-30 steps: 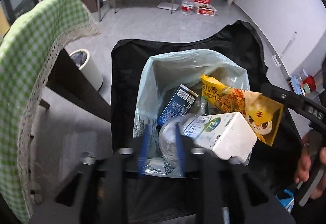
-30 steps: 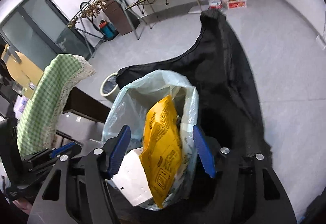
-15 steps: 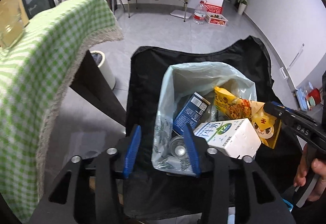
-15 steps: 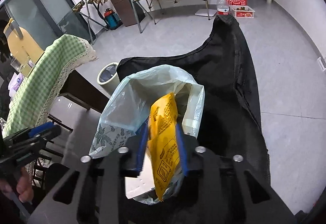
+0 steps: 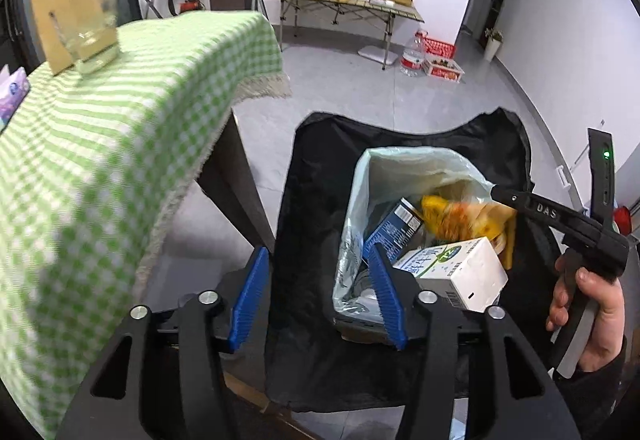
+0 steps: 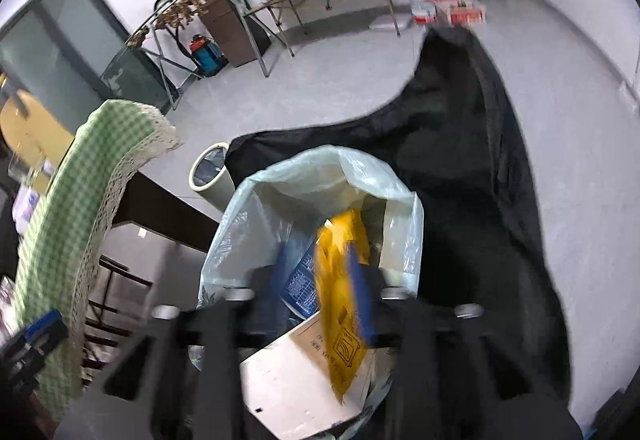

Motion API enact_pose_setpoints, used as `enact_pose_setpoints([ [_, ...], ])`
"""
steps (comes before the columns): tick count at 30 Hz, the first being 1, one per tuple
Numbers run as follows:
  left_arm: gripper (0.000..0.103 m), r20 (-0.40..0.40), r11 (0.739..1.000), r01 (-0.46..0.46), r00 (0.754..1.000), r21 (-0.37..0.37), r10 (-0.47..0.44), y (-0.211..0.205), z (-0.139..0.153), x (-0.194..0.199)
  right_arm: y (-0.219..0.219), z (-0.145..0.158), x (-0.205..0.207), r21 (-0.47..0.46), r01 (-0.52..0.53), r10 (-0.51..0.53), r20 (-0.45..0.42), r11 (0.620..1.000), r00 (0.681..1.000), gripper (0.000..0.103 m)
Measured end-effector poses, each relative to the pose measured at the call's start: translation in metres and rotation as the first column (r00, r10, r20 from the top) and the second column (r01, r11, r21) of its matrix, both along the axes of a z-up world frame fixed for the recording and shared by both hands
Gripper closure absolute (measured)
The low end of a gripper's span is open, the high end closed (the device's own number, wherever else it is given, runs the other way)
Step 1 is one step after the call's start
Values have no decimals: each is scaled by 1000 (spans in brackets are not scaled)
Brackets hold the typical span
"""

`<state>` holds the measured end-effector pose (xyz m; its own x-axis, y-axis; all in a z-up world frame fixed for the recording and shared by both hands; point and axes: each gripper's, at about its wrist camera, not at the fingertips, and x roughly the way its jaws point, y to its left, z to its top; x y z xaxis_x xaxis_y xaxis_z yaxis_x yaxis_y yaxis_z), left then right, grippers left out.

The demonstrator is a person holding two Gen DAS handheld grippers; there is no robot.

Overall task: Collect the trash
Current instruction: 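Return both tools over the table toward the clear container and wrappers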

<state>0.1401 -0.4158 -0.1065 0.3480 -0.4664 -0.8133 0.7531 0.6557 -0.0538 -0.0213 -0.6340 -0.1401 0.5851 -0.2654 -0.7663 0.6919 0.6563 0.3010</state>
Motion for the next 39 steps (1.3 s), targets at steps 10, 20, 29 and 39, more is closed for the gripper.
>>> enact_pose_setpoints([
  [10, 19, 125, 992, -29, 991, -125, 44, 44, 66, -11, 41, 70, 1, -212, -67, 71, 14, 975, 997, 41],
  [20, 11, 280, 970, -89, 948, -226, 152, 127, 131, -28, 93, 124, 29, -301, -166, 205, 101, 939, 974, 37],
  [29, 8, 262, 891, -318, 875, -324, 408, 253, 167, -11, 178, 170, 62, -404, -343, 440, 174, 848, 881, 33],
  [39, 8, 187, 704, -587, 700, -399, 690, 403, 164, -3, 269, 193, 99, -467, -496, 623, 163, 732, 766, 31],
])
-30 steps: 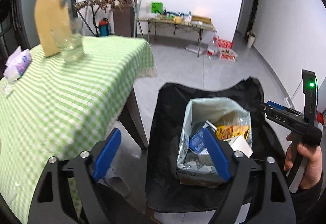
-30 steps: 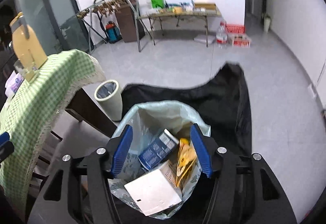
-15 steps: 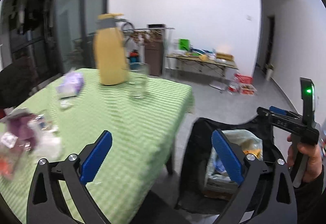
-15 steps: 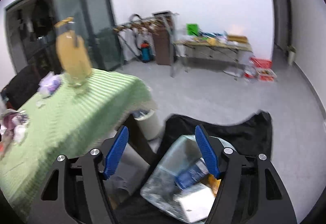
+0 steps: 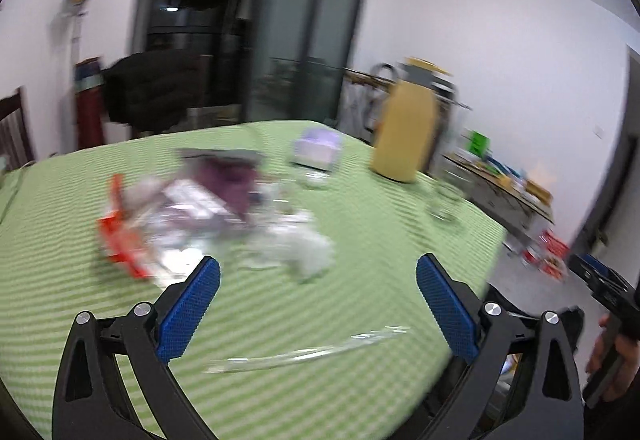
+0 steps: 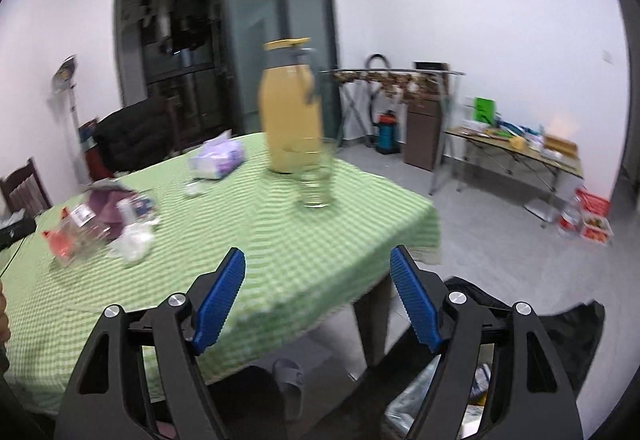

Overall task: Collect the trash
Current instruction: 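Return both tools over the table toward the clear container and wrappers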

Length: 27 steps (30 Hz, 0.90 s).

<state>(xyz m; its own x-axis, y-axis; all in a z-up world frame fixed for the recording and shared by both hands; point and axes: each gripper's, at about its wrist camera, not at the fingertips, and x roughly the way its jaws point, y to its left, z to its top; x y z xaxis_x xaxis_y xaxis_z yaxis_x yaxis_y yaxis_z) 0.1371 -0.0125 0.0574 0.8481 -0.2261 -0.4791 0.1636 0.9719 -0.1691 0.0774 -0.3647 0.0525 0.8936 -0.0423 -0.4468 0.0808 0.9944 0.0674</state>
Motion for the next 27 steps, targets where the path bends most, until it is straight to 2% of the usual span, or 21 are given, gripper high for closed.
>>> enact_pose_setpoints([
  [3, 8, -5, 996, -91, 996, -22, 91, 48, -10, -3, 34, 0, 7, -27, -78, 78, -7, 997, 997, 31],
  [6, 8, -92, 977, -194, 978, -87, 186, 101, -31, 1, 67, -6, 18, -61, -155, 154, -29, 986, 988, 31],
  [9, 8, -146, 959, -252, 962, -131, 232, 136, -47, 1, 98, -17, 32, -64, -226, 221, -72, 972, 973, 31],
  [14, 8, -155, 957, -257, 959, -136, 236, 153, -59, -2, 143, -45, 57, -1, -357, 353, -145, 934, 924, 31],
  [15, 8, -162, 956, -253, 960, -149, 229, 155, -62, -1, 157, -56, 63, 10, -393, 389, -175, 919, 905, 31],
  [19, 8, -187, 957, -241, 960, -161, 210, 154, -72, 4, 192, -78, 70, -34, -487, 471, -199, 873, 859, 31],
  [21, 8, -196, 959, -235, 959, -157, 203, 154, -76, 5, 203, -90, 80, -65, -484, 460, -226, 872, 859, 31],
  [27, 8, -215, 956, -245, 954, -163, 208, 161, -85, 7, 207, -118, 98, 8, -478, 463, -266, 878, 846, 31],
])
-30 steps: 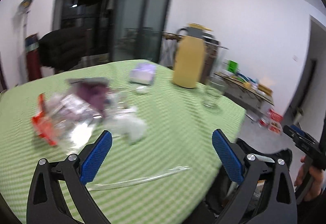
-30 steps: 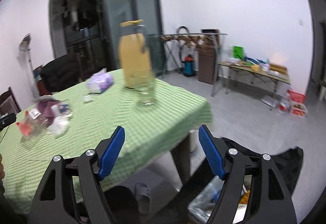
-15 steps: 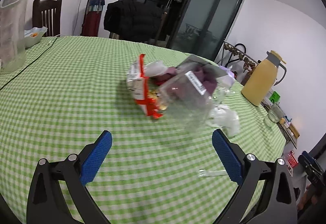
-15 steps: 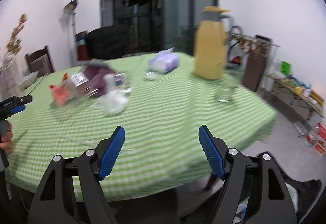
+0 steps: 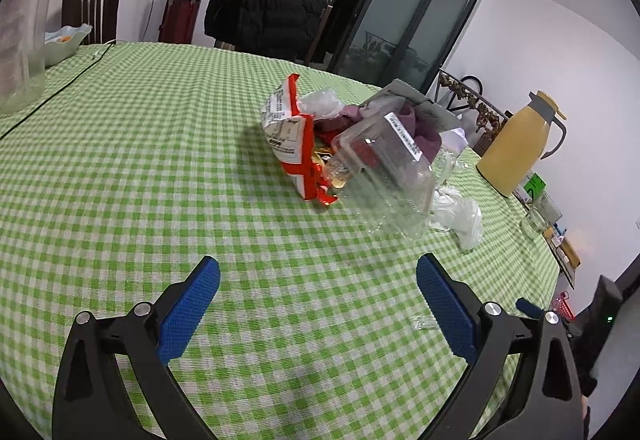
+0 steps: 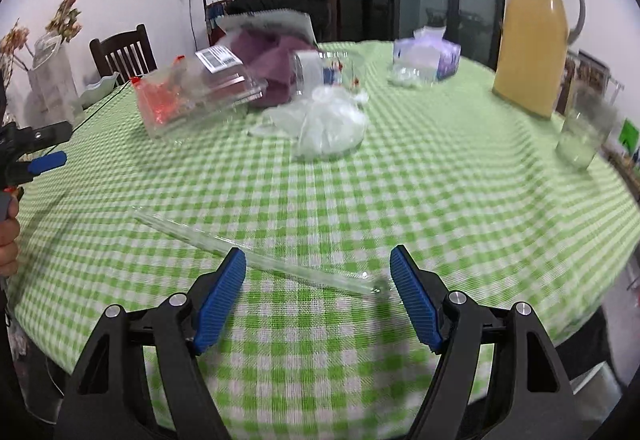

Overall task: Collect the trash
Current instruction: 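Return both tools over the table toward the clear container and wrappers, then grasp the clear straw with the right tool while the left tool grasps the clear plastic container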

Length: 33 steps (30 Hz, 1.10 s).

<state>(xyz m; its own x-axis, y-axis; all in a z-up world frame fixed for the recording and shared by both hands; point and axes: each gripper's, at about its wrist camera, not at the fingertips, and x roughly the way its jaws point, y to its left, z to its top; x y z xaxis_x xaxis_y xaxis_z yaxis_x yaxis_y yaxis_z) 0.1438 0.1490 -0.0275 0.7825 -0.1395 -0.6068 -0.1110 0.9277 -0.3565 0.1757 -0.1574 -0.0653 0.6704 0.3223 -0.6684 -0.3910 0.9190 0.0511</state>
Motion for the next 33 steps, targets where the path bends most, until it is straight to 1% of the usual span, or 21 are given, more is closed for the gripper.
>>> enact_pose_setpoints([
  [3, 8, -7, 1000, -10, 1000, -7, 10, 4, -2, 0, 0, 0, -3, -17, 1, 0, 37, 1000, 999, 37],
  [4, 8, -10, 1000, -12, 1000, -9, 12, 5, -2, 0, 0, 0, -5, -10, -1, 2, 46, 1000, 999, 45],
  [5, 8, -12, 1000, -13, 1000, -13, 13, 5, -3, 1, -2, 0, -7, -2, 3, -3, 54, 1000, 999, 58],
  [6, 8, -16, 1000, -12, 1000, -19, 12, 5, -3, 2, -3, 0, -11, 6, 10, -10, 63, 1000, 998, 66],
  [7, 8, -21, 1000, -11, 1000, -25, 10, 5, -4, 3, -3, 0, -11, 14, 0, -1, 64, 1000, 998, 76],
  [8, 8, -26, 1000, -9, 1000, -30, 8, 5, -5, 4, -3, 1, -14, 15, -11, 10, 67, 1000, 998, 84],
  [10, 8, -31, 999, -8, 999, -35, 7, 3, -4, 6, 2, 1, -21, 5, -38, 37, 71, 999, 997, 93],
  [13, 8, -34, 999, -6, 999, -35, 5, 1, -2, 7, 10, 2, -30, -19, -79, 80, 73, 997, 994, 96],
  [15, 8, -32, 999, -6, 999, -32, 5, -1, 1, 8, 13, 4, -39, -12, -104, 105, 71, 994, 992, 97],
  [19, 8, -25, 1000, 3, 1000, -28, -3, -6, 8, 12, 14, 19, -53, 16, -123, 120, 104, 992, 987, 98],
  [20, 8, -24, 1000, 5, 1000, -25, -6, -8, 11, 16, 12, 25, -56, 35, -129, 124, 114, 991, 986, 98],
  [22, 8, -13, 1000, 17, 1000, -19, -17, -11, 21, 29, 7, 34, -61, 63, -132, 123, 127, 989, 984, 98],
  [23, 8, -8, 1000, 11, 1000, -30, -11, -11, 29, 41, 5, 37, -62, 68, -127, 118, 133, 990, 984, 98],
  [26, 8, -3, 999, 4, 1000, -52, -4, -11, 39, 66, -9, 47, -66, 97, -96, 79, 164, 991, 983, 98],
  [29, 8, -53, 999, -12, 999, -48, 9, -15, 35, 96, -30, 51, -68, 120, -24, 1, 188, 993, 982, 98],
  [30, 8, -73, 998, -17, 997, -60, 12, -16, 30, 107, -36, 50, -68, 124, -8, -15, 187, 992, 982, 98],
  [33, 9, -146, 995, -80, 987, -51, 72, -13, 14, 128, -57, 44, -65, 158, 35, -62, 171, 987, 983, 98],
])
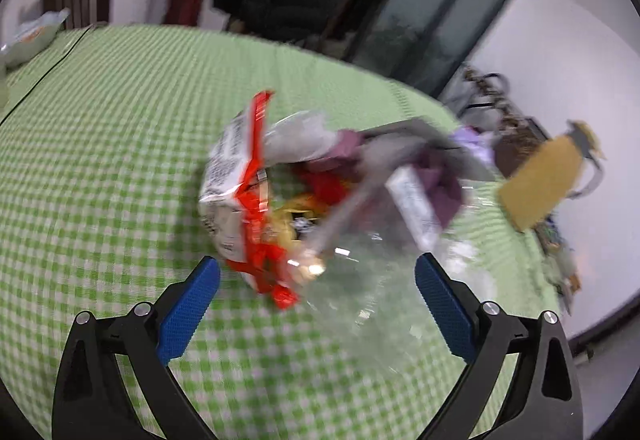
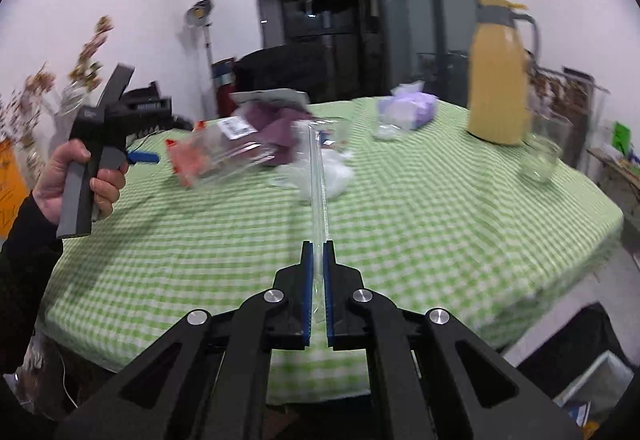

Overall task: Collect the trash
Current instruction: 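Grasp the clear straw with the right tool while the left tool grasps the clear plastic container, then carry the straw and container to the trash bag and open both tools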

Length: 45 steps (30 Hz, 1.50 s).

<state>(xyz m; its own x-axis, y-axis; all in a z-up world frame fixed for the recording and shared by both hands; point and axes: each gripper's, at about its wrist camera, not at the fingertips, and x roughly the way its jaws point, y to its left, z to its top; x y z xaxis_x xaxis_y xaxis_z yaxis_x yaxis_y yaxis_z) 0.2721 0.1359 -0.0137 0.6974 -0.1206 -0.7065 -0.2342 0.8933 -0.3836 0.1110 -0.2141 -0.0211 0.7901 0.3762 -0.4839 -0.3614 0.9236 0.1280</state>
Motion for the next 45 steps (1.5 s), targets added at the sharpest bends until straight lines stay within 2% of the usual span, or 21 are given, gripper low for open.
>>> enact_pose_setpoints([
  [2, 9, -29, 1000, -11, 1000, -13, 11, 2, -8, 10, -9, -2, -4, 18, 9, -9, -3, 1000, 1000, 98],
  [4, 17, -29, 999, 3, 1000, -46, -4, 2, -11, 17, -18, -8, -3, 29, 22, -21, -25, 999, 999, 98],
  [6, 44, -4, 997, 10, 1000, -74, -10, 0, -6, 17, -26, -14, -4, 38, 47, -45, -36, 998, 998, 98],
  [9, 61, 38, 999, 10, 999, -52, -8, -8, 9, 9, -36, -16, -4, 59, 70, -67, -45, 996, 997, 98],
  [14, 76, 108, 999, 40, 993, -1, -39, -26, 39, -15, -48, -16, -10, 70, 99, -97, -33, 993, 995, 98],
  [18, 79, 178, 992, 104, 977, 69, -114, -48, 68, -35, -62, -14, -12, 89, 139, -138, -26, 986, 990, 98],
  [21, 79, 262, 982, 122, 952, 143, -157, -67, 93, -58, -73, -14, -14, 108, 170, -168, -28, 979, 985, 98],
  [24, 79, 316, 977, 136, 931, 166, -184, -78, 113, -75, -86, -13, -16, 122, 209, -208, -23, 970, 978, 98],
  [29, 79, 359, 966, 169, 904, 196, -231, -99, 133, -92, -121, -7, -23, 136, 300, -303, -4, 944, 953, 98],
  [34, 80, 378, 947, 245, 873, 205, -308, -142, 147, -94, -179, 6, -43, 139, 428, -436, 28, 893, 900, 98],
  [37, 83, 366, 927, 285, 858, 245, -360, -178, 152, -94, -220, 13, -62, 119, 506, -515, 52, 854, 856, 98],
  [38, 95, 361, 918, 302, 851, 256, -380, -191, 153, -93, -233, 14, -67, 115, 528, -536, 53, 841, 842, 98],
  [41, 96, 347, 884, 369, 820, 286, -455, -236, 150, -91, -275, 10, -89, 107, 599, -605, 39, 794, 795, 98],
  [43, 96, 350, 857, 392, 792, 334, -500, -268, 143, -88, -299, 0, -103, 101, 642, -647, 15, 760, 763, 98],
  [44, 96, 339, 842, 384, 789, 378, -512, -283, 138, -85, -308, -6, -109, 105, 657, -660, -3, 747, 751, 98],
  [45, 96, 296, 819, 359, 805, 447, -514, -304, 124, -75, -316, -13, -116, 106, 667, -670, -18, 737, 743, 98],
])
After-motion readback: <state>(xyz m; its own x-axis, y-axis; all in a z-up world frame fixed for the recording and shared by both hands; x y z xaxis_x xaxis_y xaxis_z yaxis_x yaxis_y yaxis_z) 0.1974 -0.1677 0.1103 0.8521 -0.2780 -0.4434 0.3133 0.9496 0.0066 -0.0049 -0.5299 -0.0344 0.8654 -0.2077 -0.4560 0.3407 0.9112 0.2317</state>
